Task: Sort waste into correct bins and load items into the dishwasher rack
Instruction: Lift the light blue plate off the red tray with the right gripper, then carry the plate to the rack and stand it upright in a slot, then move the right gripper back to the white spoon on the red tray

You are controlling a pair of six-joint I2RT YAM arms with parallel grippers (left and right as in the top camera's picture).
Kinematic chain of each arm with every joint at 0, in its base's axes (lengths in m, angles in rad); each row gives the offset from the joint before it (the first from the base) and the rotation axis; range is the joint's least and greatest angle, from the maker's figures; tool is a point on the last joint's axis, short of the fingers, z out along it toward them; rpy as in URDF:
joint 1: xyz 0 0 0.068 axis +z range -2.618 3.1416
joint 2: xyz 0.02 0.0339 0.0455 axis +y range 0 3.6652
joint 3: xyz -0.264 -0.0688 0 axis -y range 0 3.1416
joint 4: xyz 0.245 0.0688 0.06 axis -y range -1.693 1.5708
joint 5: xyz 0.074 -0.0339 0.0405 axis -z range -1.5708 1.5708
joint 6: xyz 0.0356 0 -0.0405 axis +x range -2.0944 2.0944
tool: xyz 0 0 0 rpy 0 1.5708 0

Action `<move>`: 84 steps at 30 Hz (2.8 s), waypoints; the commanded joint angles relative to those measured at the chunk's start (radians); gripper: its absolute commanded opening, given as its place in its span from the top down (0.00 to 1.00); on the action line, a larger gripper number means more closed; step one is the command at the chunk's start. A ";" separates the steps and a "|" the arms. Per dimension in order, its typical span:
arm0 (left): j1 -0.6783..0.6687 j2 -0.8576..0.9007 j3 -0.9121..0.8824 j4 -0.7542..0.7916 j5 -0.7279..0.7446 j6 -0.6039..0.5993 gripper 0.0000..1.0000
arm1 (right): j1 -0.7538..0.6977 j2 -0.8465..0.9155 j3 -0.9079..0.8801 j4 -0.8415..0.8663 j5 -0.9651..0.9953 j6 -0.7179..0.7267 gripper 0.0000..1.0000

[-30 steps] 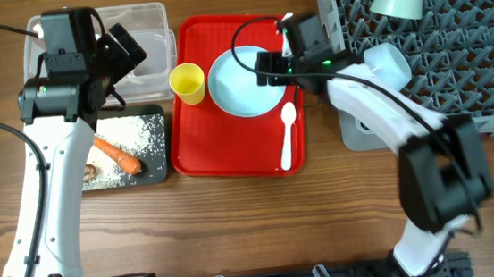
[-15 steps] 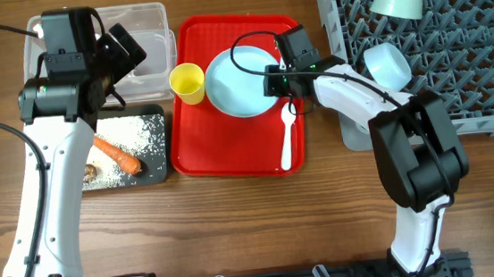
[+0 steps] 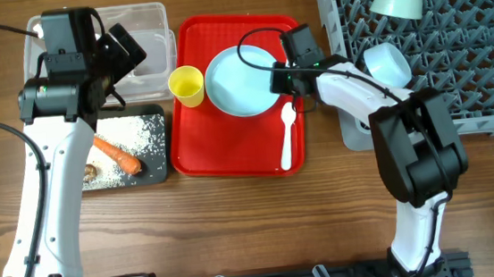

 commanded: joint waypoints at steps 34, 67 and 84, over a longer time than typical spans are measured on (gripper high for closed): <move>0.006 0.000 -0.002 -0.001 -0.010 -0.006 0.00 | -0.624 -0.276 0.220 0.236 0.531 -1.204 0.96; 0.006 0.000 -0.002 -0.001 -0.010 -0.006 0.00 | -0.478 -0.449 0.221 0.019 -0.090 -0.778 0.00; 0.006 0.000 -0.002 -0.001 -0.010 -0.006 0.00 | -0.078 -0.262 0.220 -0.058 -0.485 -0.406 0.00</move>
